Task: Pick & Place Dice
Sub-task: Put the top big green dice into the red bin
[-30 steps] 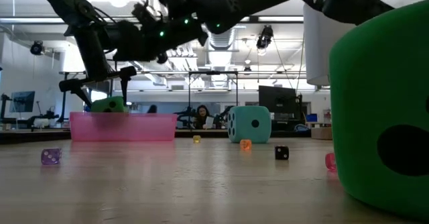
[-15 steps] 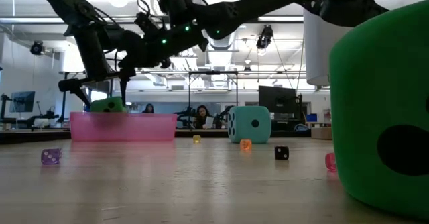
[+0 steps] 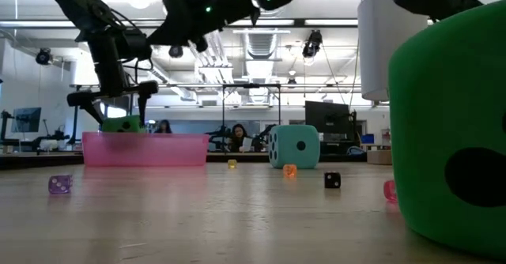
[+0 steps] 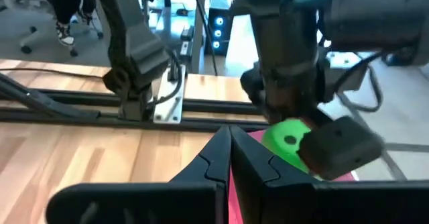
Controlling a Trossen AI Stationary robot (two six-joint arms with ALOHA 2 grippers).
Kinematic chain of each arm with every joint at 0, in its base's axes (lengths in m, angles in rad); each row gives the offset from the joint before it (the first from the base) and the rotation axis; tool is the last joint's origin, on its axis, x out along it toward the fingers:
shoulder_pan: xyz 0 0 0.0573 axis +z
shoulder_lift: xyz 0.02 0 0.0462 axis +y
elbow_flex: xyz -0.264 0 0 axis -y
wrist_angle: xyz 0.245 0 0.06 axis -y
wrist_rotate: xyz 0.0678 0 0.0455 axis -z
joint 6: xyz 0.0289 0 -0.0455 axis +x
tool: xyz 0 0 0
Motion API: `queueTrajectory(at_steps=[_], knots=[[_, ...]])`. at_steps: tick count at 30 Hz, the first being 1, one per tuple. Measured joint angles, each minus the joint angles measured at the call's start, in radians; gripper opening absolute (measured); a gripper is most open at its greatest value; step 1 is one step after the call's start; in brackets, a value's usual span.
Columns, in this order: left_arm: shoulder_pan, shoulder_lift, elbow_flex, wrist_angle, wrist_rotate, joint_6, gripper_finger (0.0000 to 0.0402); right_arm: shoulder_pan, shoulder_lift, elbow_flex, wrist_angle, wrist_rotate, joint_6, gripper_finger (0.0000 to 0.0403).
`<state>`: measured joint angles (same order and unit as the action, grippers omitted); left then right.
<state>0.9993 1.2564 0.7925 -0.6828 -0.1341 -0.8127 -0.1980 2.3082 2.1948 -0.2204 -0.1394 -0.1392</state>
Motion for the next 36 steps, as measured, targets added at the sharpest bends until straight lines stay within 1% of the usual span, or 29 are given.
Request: queueTrajectory(at_steps=[7, 15, 27, 29, 34, 36], knots=[[0.0, 0.0, 0.0, 0.0, 0.002, 0.002, 0.0396, 0.015, -0.074, 0.0, -0.045, 0.0, -0.019, 0.0008], [0.0, 0.0, 0.0, 0.002, 0.003, 0.002, 0.0396, 0.03, -0.115, 0.0, -0.052, 0.007, -0.022, 0.0008], [0.0, 0.0, 0.0, 0.007, 0.007, 0.002, 0.0357, 0.059, -0.129, 0.0, -0.058, 0.007, -0.03, 0.0008], [0.0, 0.0, 0.0, 0.007, 0.007, 0.001, 0.0361, 0.059, -0.14, 0.0, -0.073, 0.006, -0.03, 0.0008], [0.0, 0.0, 0.0, 0.006, 0.007, 0.001, 0.0393, 0.058, -0.19, 0.0, -0.132, 0.007, -0.048, 0.0008], [0.0, 0.0, 0.0, 0.006, 0.006, 0.001, 0.0392, 0.059, -0.219, 0.0, -0.16, 0.007, -0.055, 0.0008]])
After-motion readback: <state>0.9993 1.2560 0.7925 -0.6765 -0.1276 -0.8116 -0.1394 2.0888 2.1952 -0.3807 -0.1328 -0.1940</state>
